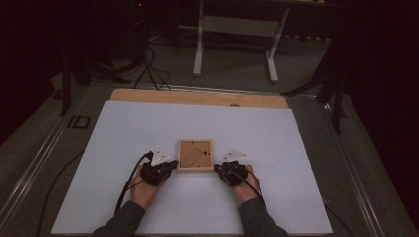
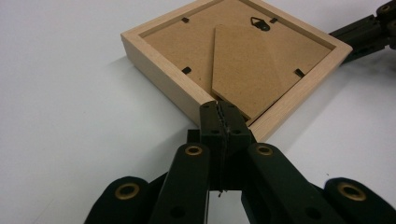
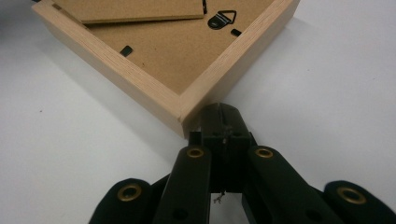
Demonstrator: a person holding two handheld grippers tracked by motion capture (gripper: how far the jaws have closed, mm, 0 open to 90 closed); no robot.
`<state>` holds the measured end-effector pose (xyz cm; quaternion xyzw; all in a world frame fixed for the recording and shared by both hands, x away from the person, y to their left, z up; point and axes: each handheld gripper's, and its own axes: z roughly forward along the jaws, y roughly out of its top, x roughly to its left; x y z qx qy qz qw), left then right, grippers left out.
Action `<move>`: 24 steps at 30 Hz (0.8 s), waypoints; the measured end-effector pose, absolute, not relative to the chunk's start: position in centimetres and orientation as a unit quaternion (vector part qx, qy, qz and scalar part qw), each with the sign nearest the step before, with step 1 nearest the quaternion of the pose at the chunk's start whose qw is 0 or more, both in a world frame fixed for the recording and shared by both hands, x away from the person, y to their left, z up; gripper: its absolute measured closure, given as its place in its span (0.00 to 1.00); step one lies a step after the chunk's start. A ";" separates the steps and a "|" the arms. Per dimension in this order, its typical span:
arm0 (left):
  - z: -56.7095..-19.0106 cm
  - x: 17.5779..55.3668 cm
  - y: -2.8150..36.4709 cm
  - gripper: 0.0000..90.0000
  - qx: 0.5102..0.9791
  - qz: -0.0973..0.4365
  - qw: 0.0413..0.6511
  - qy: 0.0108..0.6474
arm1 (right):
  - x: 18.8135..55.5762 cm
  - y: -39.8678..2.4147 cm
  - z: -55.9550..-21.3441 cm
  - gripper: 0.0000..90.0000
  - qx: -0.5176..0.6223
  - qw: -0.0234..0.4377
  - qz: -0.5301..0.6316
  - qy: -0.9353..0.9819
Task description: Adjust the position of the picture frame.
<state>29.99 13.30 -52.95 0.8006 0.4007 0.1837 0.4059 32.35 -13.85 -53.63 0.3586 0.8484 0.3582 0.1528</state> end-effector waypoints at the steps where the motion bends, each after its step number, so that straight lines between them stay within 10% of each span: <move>1: -52.9 30.0 13.4 1.00 0.800 0.185 0.404 0.402 | 32.3 -13.8 -53.6 1.00 0.358 0.152 0.358 0.849; 24: -52.3 29.9 14.6 0.86 0.781 0.189 0.426 0.415 | 31.7 -14.3 -52.0 1.00 0.354 0.194 0.398 0.824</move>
